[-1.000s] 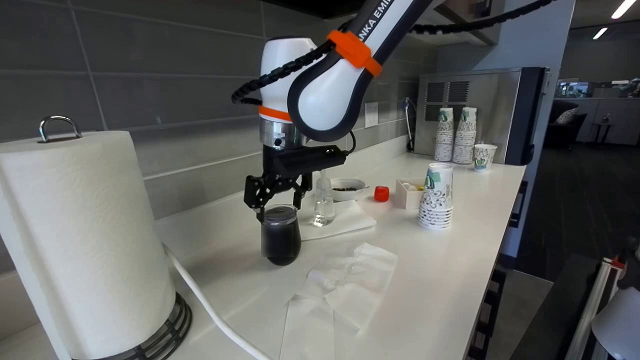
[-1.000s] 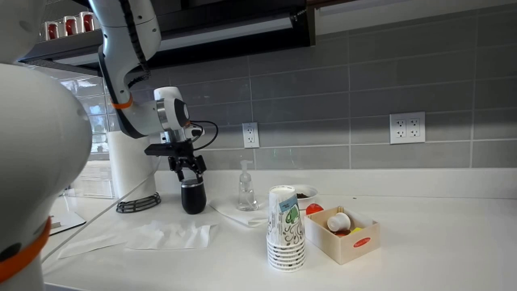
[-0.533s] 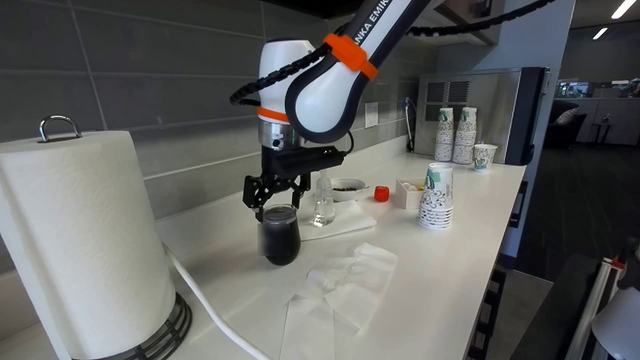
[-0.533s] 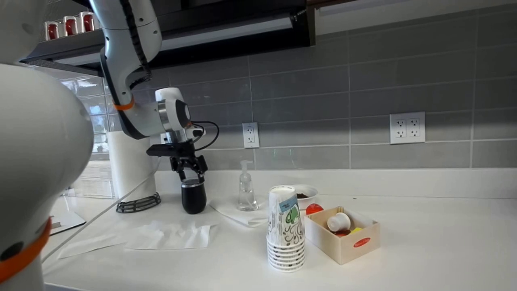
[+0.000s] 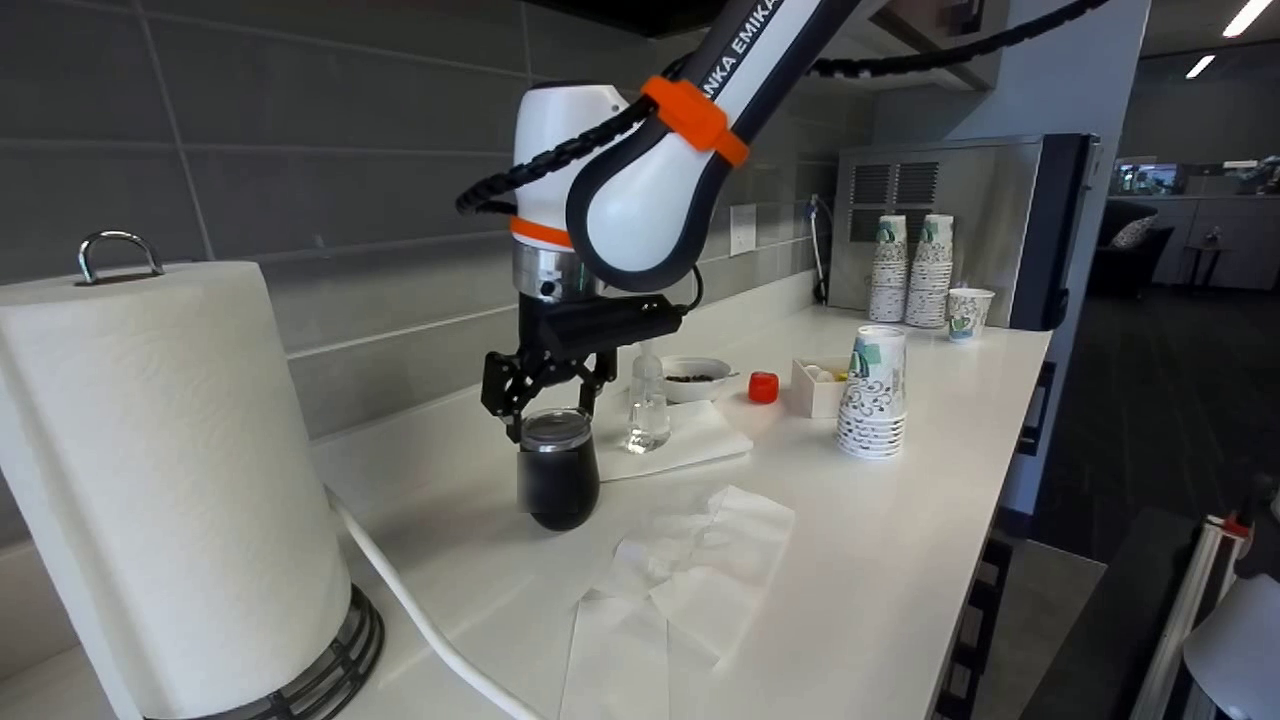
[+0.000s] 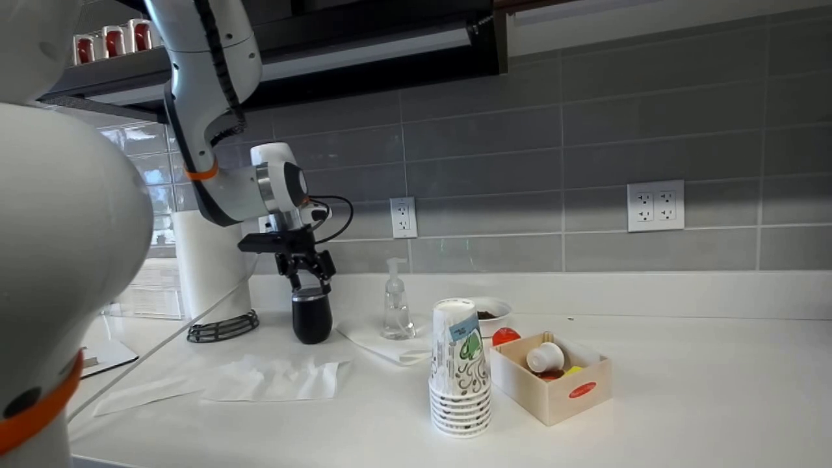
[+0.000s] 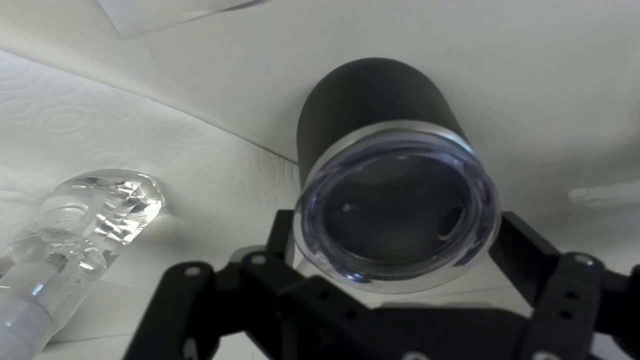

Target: Remove the lid from the black cup and put it on the table

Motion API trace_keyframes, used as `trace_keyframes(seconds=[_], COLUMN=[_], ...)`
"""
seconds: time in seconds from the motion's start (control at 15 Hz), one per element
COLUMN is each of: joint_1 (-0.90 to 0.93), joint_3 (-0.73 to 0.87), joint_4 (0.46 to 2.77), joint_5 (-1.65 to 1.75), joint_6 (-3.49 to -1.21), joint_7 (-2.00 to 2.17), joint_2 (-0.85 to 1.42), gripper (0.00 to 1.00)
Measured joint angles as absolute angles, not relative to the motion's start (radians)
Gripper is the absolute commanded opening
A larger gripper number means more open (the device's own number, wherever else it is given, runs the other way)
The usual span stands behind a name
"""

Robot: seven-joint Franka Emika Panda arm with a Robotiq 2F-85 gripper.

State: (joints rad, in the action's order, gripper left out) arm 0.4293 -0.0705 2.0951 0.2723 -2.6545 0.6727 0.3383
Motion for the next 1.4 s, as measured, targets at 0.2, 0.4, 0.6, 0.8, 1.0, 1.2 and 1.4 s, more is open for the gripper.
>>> trace_keyframes(seconds=[0.2,0.4,0.6,0.8,1.0,1.2,1.4], joint_1=[0.434,0.434,0.436,0.438,0.439,0.44,0.441], joint_3=[-0.064,-0.062,-0.059,-0.058,-0.057,-0.059,-0.066], joint_4=[2.093,2.093,2.093,2.092,2.092,2.092,2.092], joint_5=[0.278,0.283,0.286,0.288,0.288,0.288,0.287], joint_6=[-2.667,-2.671,-2.672,-2.672,-2.672,-2.668,-2.659], joint_7=[0.683,0.687,0.687,0.688,0.688,0.688,0.687], joint_2=[0.34,0.341,0.341,0.342,0.342,0.341,0.337], gripper=[1.0,0.79,0.66,0.66,0.66,0.66,0.66])
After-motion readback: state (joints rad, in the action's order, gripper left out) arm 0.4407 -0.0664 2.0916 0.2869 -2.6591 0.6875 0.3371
